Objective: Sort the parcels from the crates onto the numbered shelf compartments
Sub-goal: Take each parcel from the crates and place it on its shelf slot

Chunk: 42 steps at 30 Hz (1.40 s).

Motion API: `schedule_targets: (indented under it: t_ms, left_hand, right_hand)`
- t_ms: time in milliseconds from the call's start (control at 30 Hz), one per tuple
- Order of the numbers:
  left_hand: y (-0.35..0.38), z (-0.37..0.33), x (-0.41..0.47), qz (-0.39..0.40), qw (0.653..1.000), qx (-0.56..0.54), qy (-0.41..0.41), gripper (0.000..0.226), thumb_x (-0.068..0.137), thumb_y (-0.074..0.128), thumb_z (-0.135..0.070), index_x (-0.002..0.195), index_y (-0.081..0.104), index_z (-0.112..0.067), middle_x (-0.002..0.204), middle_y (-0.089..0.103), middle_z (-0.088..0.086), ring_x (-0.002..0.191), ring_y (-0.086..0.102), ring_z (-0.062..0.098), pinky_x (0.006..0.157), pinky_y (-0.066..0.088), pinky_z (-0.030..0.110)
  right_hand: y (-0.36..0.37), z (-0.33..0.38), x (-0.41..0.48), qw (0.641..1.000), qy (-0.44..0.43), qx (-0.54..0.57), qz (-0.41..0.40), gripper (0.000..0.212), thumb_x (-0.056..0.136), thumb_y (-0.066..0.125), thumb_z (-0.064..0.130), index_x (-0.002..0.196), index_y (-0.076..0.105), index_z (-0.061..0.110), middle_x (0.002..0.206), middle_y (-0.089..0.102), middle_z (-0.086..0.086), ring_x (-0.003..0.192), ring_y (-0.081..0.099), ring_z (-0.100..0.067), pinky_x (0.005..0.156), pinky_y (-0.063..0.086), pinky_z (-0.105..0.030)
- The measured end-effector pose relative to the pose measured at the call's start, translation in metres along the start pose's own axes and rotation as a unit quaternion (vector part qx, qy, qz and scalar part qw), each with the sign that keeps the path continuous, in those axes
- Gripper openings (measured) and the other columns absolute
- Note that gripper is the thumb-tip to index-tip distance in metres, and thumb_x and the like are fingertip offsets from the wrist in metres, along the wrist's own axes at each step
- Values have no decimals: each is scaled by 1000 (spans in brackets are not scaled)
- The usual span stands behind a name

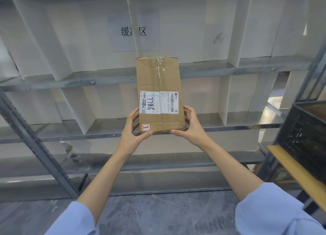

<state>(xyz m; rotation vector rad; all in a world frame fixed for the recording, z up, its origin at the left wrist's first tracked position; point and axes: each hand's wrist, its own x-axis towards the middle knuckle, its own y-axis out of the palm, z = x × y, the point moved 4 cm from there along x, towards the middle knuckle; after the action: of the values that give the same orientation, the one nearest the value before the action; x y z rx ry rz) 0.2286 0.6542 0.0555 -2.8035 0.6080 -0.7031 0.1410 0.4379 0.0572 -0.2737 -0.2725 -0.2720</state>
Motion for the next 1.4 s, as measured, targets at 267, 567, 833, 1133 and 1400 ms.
schedule_targets:
  t_ms: [267, 567, 833, 1133, 1400]
  left_hand:
    - [-27, 5, -10, -34, 999, -6, -14, 86, 74, 83, -23, 141, 34, -42, 138, 43, -31, 123, 44, -15, 85, 43, 2]
    - [-99, 25, -28, -104, 994, 2, -43, 81, 68, 81, -26, 134, 38, -42, 138, 45, -27, 127, 47, 2, 80, 48, 8]
    - [-206, 41, -38, -141, 989, 39, -33, 80, 74, 82, -21, 138, 37, -39, 137, 47, -29, 126, 47, -3, 84, 48, 10]
    - [-367, 76, -48, -186, 980, 72, -22, 74, 81, 79, -11, 140, 38, -33, 142, 47, -16, 127, 49, 4, 93, 47, 17]
    - [-464, 97, -45, -216, 973, 80, -14, 73, 81, 78, -10, 139, 40, -34, 138, 48, -26, 126, 48, -2, 96, 47, 18]
  right_hand:
    - [25, 9, 17, 999, -24, -20, 8, 91, 80, 81, 29, 153, 25, 31, 151, 36, 13, 134, 41, -11, 108, 45, -47]
    - [102, 12, 43, 998, -24, 21, 61, 91, 81, 82, 24, 151, 24, 27, 151, 36, 14, 135, 42, -10, 109, 42, -34]
    - [213, 33, 78, 989, -16, 79, 124, 88, 84, 79, 22, 143, 17, 42, 153, 40, 10, 137, 40, -9, 105, 40, -21]
    - [374, 66, 124, 981, -28, 110, 159, 86, 81, 79, 29, 140, 17, 41, 149, 41, 15, 134, 47, -13, 108, 46, -39]
    - [475, 84, 168, 980, -32, 95, 170, 103, 68, 86, 42, 149, 23, 29, 146, 44, 9, 131, 48, -13, 94, 54, -27]
